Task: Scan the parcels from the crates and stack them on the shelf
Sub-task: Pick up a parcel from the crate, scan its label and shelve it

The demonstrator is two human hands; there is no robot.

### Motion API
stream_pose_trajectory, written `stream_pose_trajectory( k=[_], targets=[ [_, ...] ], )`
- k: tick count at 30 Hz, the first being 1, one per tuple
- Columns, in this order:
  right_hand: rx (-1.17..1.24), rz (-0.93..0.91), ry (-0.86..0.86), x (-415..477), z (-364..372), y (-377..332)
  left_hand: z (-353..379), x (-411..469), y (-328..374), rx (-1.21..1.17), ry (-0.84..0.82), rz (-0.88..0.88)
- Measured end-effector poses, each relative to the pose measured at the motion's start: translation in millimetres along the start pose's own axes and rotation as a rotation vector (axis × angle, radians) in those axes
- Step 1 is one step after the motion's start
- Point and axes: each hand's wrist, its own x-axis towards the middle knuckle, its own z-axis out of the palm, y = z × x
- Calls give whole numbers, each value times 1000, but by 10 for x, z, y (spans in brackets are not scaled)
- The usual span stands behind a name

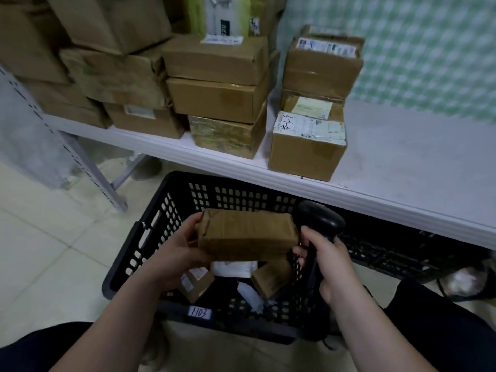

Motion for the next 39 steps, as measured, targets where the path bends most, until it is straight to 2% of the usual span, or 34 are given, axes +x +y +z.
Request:
stream_pose_trajectory(
  k=[4, 7, 10, 13, 17, 23, 30, 35, 39],
  targets=[
    [31, -37, -5, -144, 41, -55, 54, -182, 167, 405, 25, 204],
    [23, -66, -1, -240, 78, -92, 10, -253, 260, 550, 74, 209],
    [36, -82, 4, -321, 103, -162, -30, -318, 349, 429, -3, 254],
    [35, -106, -19, -393, 135, -244, -23, -397, 454, 175, -103, 248],
    [42, -122, -76, -481, 175, -328, 102, -404, 637, -82, -6, 234],
    [76, -169, -144, -580, 176, -550, 206, -353, 861, -194, 89, 261],
    [5, -288, -180, -601, 153, -832, 253, -453, 1035, -109, 12, 205],
    [-75, -393, -128, -640, 191, -1058, 323, -418, 1098, -252, 173, 318],
    [-167, -413, -256, -794, 306, -1284, 357, -376, 1192, -282, 264, 384]
  ],
)
